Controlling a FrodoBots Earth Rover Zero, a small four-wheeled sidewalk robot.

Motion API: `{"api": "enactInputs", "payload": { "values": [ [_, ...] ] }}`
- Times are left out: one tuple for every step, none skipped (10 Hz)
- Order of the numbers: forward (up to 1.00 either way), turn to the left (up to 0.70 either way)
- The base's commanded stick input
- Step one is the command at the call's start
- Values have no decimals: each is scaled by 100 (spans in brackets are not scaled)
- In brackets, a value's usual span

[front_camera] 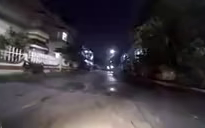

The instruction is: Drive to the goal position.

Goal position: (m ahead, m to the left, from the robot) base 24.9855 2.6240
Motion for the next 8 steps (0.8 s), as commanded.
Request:
{"api": "enactInputs", "payload": {
  "values": [
    [70,-12],
    [70,0],
    [70,0],
    [70,0],
    [70,0],
    [70,0],
    [70,0],
    [70,0]
  ]
}}
